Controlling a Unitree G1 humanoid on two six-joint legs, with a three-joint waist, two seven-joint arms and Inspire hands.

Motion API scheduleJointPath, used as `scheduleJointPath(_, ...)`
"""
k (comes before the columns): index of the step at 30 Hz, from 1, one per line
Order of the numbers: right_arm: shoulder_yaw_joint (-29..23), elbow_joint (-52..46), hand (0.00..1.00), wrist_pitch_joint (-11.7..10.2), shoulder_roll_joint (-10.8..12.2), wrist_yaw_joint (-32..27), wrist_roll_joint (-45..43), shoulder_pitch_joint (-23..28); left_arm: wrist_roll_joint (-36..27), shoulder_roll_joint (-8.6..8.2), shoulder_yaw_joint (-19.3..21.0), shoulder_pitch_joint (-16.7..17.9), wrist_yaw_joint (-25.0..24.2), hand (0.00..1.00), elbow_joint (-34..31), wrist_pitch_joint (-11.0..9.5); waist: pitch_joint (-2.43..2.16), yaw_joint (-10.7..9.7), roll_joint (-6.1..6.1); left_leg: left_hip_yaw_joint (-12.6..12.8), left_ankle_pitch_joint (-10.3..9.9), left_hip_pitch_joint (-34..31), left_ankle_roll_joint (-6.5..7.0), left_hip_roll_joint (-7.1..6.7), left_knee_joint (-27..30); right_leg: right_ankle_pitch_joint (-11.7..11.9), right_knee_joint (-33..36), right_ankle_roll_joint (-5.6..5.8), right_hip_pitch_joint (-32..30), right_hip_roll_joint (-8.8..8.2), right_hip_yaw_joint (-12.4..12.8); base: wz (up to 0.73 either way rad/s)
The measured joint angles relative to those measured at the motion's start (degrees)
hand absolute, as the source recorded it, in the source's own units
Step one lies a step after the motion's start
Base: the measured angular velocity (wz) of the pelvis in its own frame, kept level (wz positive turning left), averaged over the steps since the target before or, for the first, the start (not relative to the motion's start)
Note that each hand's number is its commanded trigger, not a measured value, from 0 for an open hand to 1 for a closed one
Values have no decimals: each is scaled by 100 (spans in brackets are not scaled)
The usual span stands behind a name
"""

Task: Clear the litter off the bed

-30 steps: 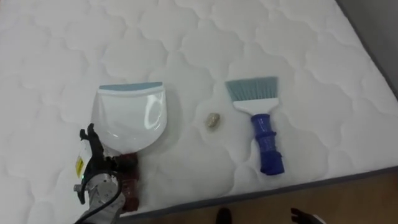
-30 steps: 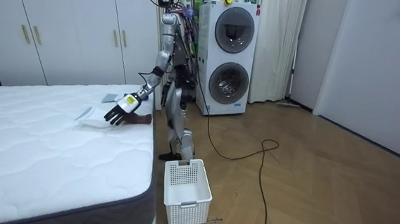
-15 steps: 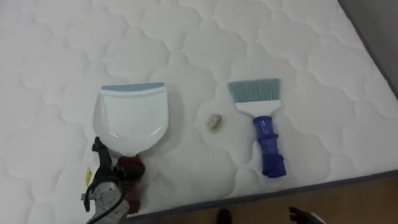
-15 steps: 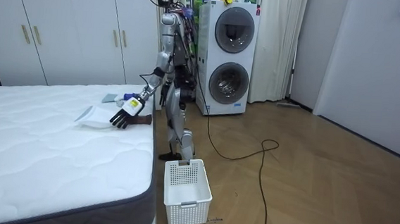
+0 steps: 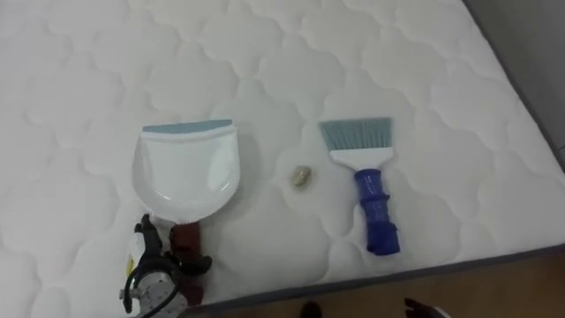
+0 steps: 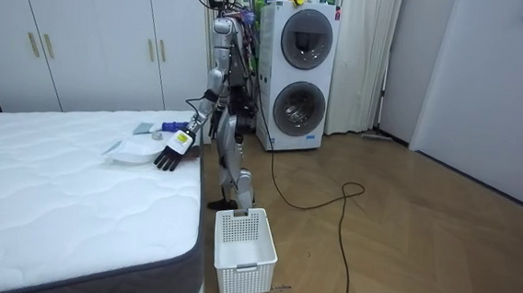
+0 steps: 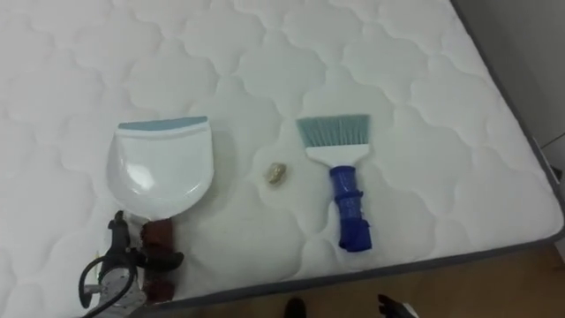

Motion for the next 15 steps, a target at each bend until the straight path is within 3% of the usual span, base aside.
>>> scheduleJointPath(1,-5,-2,0,45,-2,0,-13,-7,1,-7,-5,-11,3,100,0,25,-1,-22,1,-2,0,-5,0,1,0,0,11,0,-8,0,1,0)
scheduleJointPath(6,-6,-2,0,97,-2,22,-46,-47,12,4,-95,-108,98,100,183,88,1,-18,6,-1,0,-18,0,1,-3,-3,12,2,-18,-3,6,0)
scheduleJointPath(9,-55,0,0,225,-2,19,-101,-109,16,180,-96,-162,168,100,196,182,-6,-39,38,-3,0,-41,2,-4,-2,-14,13,14,-26,-17,-5,5)
scheduleJointPath(15,-46,-6,0,288,7,15,-140,-149,20,285,-105,-187,253,100,242,310,-7,-38,41,-7,1,-40,4,-10,-3,-26,16,25,-25,-26,-16,1)
